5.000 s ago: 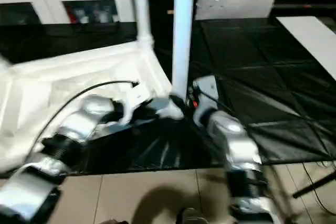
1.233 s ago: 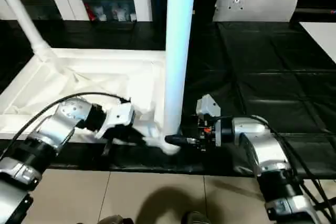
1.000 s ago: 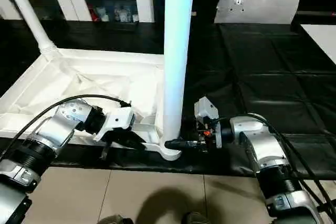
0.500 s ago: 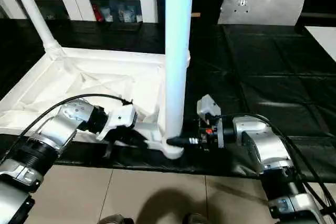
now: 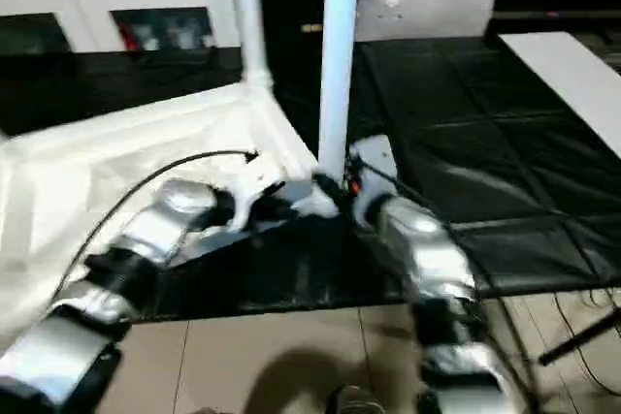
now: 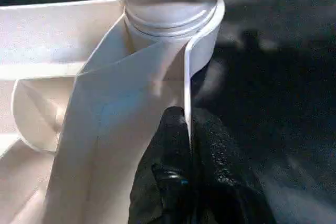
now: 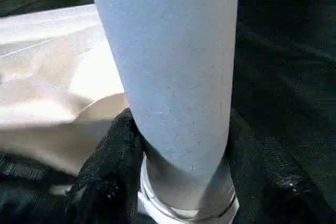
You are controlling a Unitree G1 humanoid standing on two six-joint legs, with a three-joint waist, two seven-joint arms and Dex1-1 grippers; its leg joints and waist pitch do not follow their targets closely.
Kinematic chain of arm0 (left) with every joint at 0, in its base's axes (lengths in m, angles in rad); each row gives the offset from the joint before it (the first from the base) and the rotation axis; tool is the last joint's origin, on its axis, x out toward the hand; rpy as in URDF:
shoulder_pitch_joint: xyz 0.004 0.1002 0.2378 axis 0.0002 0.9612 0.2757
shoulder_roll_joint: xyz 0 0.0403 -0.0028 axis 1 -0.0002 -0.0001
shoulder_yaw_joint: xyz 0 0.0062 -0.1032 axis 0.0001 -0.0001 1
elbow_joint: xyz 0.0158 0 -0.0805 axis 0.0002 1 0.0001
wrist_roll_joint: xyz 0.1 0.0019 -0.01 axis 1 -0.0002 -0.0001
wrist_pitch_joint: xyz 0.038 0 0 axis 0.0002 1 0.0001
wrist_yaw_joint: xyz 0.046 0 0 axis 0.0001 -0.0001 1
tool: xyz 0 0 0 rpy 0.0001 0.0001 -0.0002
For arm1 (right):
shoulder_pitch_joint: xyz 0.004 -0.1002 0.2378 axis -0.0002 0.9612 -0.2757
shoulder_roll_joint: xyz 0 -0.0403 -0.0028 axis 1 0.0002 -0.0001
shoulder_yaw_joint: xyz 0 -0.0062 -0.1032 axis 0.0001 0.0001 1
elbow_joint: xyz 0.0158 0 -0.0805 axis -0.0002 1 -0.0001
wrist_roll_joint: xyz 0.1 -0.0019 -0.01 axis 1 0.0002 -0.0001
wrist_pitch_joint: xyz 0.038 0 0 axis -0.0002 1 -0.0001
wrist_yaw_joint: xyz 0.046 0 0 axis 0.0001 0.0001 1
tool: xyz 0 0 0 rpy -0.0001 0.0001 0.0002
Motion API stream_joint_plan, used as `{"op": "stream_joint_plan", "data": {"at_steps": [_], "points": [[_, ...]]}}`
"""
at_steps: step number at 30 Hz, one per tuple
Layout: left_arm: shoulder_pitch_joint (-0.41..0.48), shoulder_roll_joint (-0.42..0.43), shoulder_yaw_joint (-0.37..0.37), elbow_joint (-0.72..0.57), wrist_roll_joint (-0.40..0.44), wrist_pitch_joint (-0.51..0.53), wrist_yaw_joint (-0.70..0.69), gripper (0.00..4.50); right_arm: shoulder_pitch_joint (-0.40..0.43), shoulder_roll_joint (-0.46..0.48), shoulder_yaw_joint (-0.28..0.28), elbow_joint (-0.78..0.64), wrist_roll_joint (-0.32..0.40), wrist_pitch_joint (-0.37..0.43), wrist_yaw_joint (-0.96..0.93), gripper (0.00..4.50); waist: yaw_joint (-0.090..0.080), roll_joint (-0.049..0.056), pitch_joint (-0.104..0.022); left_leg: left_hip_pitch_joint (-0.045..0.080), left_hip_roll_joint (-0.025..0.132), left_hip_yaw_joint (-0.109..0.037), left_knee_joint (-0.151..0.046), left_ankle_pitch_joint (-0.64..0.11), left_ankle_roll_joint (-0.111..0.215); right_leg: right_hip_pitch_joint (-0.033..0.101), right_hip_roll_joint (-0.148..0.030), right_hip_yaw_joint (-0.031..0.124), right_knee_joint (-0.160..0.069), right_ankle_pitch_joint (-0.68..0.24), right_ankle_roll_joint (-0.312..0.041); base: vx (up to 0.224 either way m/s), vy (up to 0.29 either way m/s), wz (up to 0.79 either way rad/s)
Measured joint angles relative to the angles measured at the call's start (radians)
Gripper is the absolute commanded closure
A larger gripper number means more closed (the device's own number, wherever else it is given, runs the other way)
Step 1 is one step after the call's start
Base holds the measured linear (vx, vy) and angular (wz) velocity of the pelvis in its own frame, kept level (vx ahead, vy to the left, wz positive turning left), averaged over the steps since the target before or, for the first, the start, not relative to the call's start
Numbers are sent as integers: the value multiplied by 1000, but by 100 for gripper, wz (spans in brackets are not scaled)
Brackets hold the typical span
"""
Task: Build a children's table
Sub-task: Rotate leg to tighten
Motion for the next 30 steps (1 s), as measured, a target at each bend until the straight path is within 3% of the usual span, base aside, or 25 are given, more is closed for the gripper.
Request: {"op": "stream_joint_plan", "data": {"at_steps": [1, 2, 7, 16, 24, 27, 30], "points": [[-7, -10, 3, 9, 4, 0, 23, 450, -12, 17, -6, 17, -11, -14, -33, 254, -3, 0, 0, -2, 0, -2, 0, 0, 0, 0, 0, -1, 0, 0, -1, 0, 0, 0], [-7, -15, 8, 9, 6, 0, 33, 450, -14, 23, -9, 24, -14, -26, -45, 198, -5, 1, -1, -5, 0, -4, 0, 0, 1, -1, 0, -3, 0, 1, -1, 0, 0, 0], [-8, 12, 10, 7, 4, -21, -6, 450, 8, 29, -15, -1, 6, -48, -16, 148, -3, 3, -2, -11, 1, -9, -2, 1, 8, -3, 1, -7, 4, 8, -11, 0, 0, 0], [39, 113, -33, -22, -4, -182, -199, 450, 127, -159, 78, -86, 21, -157, 295, 77, 44, 5, -3, -9, 2, -10, -2, 1, 9, -3, 2, -8, 5, 7, -9, 0, 0, 0], [78, 223, -89, -61, -47, -314, -467, 450, 145, -326, 141, -117, 65, -258, 644, 77, 93, 9, -5, -7, 2, -7, -1, -1, 6, -2, 1, -4, 8, 8, -10, 0, 0, 0], [78, 243, -103, -64, -46, -346, -528, 450, 145, -349, 160, -117, 102, -258, 749, 77, 107, 11, -6, -6, 2, -3, 0, -1, 6, -2, 0, -2, 11, 7, -9, 0, 0, 0], [79, 248, -118, -79, -50, -356, -575, 450, 141, -390, 181, -115, 134, -233, 860, 104, 116, 11, -6, -6, 3, 0, 2, -1, 6, -2, -1, 0, 12, 7, -9, 0, 0, 0]]}}
